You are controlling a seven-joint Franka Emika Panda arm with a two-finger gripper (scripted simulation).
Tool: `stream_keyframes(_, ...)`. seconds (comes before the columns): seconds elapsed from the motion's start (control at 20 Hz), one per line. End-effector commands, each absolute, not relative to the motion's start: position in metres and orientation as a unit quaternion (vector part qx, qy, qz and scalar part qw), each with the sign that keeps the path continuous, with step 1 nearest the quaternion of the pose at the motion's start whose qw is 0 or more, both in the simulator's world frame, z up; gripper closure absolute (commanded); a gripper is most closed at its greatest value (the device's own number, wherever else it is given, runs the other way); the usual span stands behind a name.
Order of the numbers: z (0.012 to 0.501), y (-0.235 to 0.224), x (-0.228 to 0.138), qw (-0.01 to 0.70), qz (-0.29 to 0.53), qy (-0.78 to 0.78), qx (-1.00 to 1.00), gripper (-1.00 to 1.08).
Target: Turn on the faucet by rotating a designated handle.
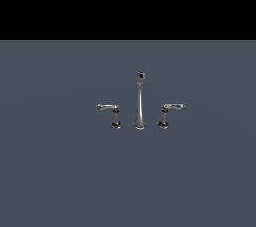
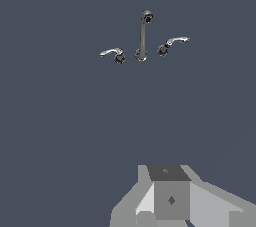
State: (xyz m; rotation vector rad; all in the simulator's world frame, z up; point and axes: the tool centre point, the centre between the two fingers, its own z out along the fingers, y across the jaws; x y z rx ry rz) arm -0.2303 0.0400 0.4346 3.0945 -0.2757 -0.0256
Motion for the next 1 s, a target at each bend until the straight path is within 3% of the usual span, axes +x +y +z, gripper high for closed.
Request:
stream_keyframes(0.0, 0.420, 0.048, -0.224, 0.017, -0.008, -0.117, 0.993, 1.08)
stream_keyframes(0.95, 0.310, 0.096, -0.162, 0.010, -0.007, -0.326, 0.945, 1.08)
